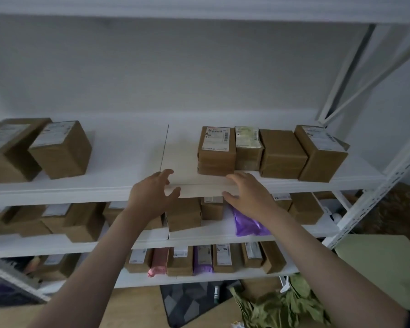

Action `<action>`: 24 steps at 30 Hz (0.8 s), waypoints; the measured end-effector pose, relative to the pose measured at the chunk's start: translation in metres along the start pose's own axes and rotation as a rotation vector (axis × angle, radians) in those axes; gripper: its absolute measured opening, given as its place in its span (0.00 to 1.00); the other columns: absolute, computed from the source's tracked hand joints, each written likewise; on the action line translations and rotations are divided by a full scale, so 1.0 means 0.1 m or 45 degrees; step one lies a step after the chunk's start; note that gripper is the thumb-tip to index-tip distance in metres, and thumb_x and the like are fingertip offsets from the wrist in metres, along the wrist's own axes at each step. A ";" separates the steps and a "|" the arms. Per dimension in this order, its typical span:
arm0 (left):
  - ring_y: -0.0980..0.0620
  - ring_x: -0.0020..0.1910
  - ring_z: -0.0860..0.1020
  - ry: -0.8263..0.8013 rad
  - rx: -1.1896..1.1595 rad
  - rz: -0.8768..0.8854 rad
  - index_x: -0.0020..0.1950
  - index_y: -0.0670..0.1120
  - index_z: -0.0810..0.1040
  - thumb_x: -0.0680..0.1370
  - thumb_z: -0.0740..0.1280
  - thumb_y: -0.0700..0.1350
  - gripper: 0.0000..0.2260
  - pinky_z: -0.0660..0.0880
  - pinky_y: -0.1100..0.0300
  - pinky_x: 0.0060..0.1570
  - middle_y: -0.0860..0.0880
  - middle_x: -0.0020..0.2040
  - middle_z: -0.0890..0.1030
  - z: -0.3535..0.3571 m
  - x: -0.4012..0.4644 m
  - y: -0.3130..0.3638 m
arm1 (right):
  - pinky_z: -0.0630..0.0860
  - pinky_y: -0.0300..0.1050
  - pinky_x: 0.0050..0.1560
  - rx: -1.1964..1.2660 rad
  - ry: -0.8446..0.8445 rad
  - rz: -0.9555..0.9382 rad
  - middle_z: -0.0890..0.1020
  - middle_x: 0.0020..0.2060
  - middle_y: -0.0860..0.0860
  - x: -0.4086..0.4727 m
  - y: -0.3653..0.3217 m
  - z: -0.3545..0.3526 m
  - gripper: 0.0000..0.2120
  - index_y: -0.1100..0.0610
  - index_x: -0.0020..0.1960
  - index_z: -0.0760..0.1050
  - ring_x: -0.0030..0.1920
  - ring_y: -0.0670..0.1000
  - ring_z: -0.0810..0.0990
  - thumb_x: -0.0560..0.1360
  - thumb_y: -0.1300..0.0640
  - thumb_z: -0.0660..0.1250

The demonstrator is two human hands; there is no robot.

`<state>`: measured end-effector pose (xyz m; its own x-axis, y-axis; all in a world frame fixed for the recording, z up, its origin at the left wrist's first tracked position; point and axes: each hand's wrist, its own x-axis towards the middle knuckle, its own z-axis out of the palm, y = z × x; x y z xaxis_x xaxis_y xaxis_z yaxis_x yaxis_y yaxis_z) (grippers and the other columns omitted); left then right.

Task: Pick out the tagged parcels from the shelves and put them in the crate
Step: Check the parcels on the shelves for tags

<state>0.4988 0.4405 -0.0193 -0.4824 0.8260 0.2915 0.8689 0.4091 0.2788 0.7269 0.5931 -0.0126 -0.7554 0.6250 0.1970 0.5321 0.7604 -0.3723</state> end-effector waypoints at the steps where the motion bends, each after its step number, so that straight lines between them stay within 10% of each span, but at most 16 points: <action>1: 0.54 0.51 0.80 0.008 -0.005 0.003 0.74 0.55 0.68 0.79 0.63 0.62 0.25 0.75 0.57 0.48 0.56 0.59 0.80 0.01 0.02 0.02 | 0.70 0.48 0.69 0.006 0.003 0.004 0.71 0.73 0.51 0.01 0.03 0.00 0.27 0.55 0.76 0.67 0.72 0.51 0.69 0.81 0.46 0.66; 18: 0.51 0.63 0.76 -0.044 0.048 0.110 0.75 0.56 0.66 0.79 0.62 0.62 0.25 0.76 0.52 0.59 0.56 0.64 0.79 0.21 0.51 0.20 | 0.74 0.47 0.62 0.064 0.170 0.235 0.78 0.63 0.52 0.36 0.21 -0.05 0.23 0.58 0.71 0.72 0.64 0.53 0.77 0.80 0.48 0.66; 24: 0.51 0.65 0.75 -0.081 0.009 0.111 0.76 0.53 0.65 0.78 0.62 0.64 0.29 0.75 0.51 0.60 0.55 0.68 0.76 0.30 0.76 0.28 | 0.80 0.52 0.49 0.039 0.143 0.251 0.80 0.46 0.49 0.59 0.24 -0.02 0.11 0.54 0.51 0.76 0.47 0.51 0.80 0.78 0.47 0.68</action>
<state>0.4897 0.5268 -0.0168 -0.3970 0.8815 0.2558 0.9082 0.3370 0.2481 0.6957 0.6483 -0.0079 -0.5897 0.7781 0.2164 0.6522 0.6168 -0.4406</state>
